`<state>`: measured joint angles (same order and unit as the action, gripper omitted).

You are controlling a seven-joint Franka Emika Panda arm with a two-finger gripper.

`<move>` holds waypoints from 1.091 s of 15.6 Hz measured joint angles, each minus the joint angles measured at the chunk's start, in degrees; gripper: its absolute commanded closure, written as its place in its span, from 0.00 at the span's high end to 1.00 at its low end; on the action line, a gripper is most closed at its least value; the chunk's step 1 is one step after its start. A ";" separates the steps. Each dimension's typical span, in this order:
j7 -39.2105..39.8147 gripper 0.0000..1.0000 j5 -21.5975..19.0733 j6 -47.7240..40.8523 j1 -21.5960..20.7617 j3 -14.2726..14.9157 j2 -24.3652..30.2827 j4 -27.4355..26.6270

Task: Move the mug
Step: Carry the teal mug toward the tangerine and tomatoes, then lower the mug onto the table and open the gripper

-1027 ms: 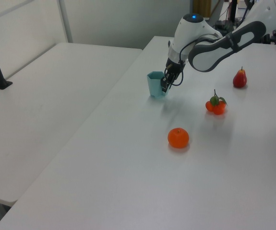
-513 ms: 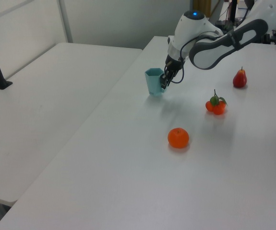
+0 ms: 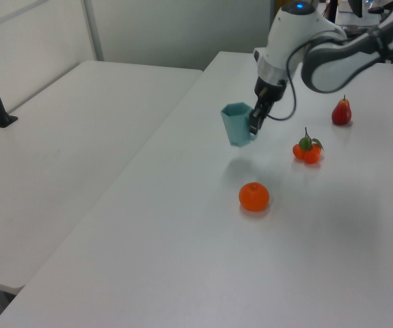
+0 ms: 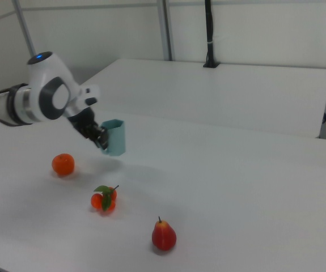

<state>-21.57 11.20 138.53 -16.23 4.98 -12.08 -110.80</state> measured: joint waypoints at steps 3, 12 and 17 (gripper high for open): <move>-6.11 0.05 4.99 -0.02 -3.36 -0.75 1.98 -5.17; -8.49 0.42 7.11 -0.09 -3.41 -1.45 1.84 -7.65; -8.49 0.94 7.11 -3.45 -3.45 -1.47 1.79 -7.93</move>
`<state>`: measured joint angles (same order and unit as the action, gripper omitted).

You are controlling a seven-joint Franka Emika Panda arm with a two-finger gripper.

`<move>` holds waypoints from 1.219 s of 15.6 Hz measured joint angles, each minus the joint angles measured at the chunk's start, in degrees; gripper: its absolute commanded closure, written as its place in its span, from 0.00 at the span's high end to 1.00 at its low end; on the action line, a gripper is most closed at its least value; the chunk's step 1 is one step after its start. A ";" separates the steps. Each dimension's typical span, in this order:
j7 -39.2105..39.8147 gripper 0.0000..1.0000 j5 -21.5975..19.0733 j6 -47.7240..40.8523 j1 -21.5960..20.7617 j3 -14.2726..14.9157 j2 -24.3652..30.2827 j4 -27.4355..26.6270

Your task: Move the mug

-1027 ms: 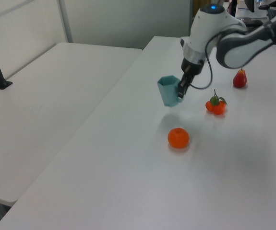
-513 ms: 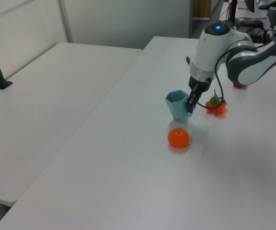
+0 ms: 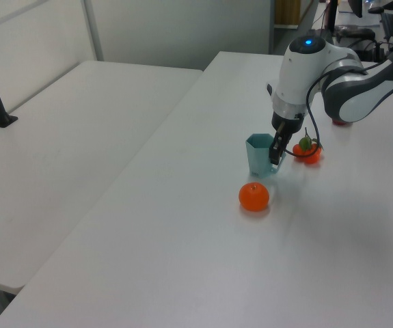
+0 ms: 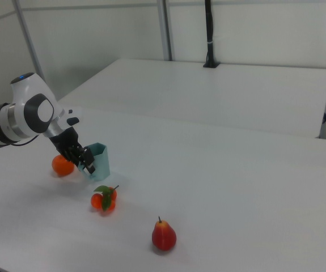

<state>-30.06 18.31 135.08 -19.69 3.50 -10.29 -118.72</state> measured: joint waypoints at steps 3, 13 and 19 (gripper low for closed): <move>0.02 0.96 0.04 -6.29 -0.08 -1.04 0.46 0.99; 17.19 1.00 -10.24 -35.84 3.92 -2.65 2.69 27.81; 29.95 1.00 -16.28 -45.53 13.63 -1.88 8.78 31.40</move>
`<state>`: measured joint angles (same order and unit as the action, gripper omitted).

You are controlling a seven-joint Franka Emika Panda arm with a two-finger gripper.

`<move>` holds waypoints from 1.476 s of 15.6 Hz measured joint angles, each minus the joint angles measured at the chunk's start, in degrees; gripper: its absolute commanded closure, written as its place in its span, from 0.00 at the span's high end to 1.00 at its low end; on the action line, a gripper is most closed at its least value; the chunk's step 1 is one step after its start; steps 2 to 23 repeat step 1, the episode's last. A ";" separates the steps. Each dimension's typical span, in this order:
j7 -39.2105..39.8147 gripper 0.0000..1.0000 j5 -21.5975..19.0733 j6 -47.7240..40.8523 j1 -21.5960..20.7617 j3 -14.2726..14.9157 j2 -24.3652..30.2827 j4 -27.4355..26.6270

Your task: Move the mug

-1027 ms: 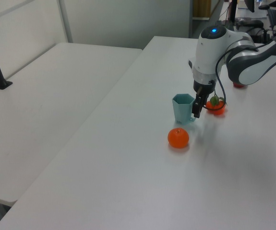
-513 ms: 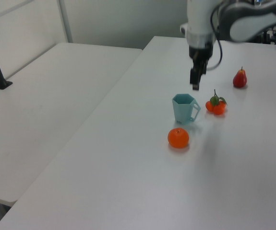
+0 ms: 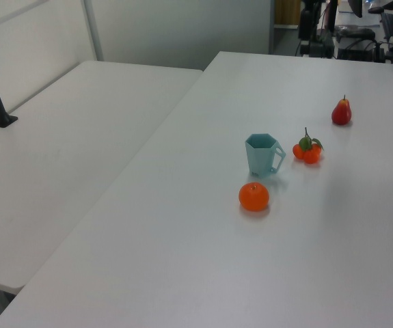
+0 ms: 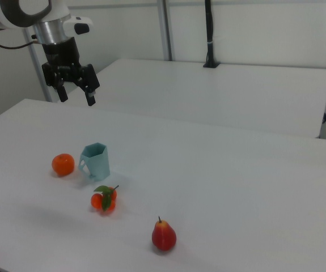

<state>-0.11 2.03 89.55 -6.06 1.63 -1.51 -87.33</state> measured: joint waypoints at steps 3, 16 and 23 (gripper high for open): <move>0.12 1.00 0.00 -0.50 0.77 0.14 0.37 -0.25; 0.12 1.00 0.00 -0.50 0.77 0.14 0.37 -0.25; 0.12 1.00 0.00 -0.50 0.77 0.14 0.37 -0.25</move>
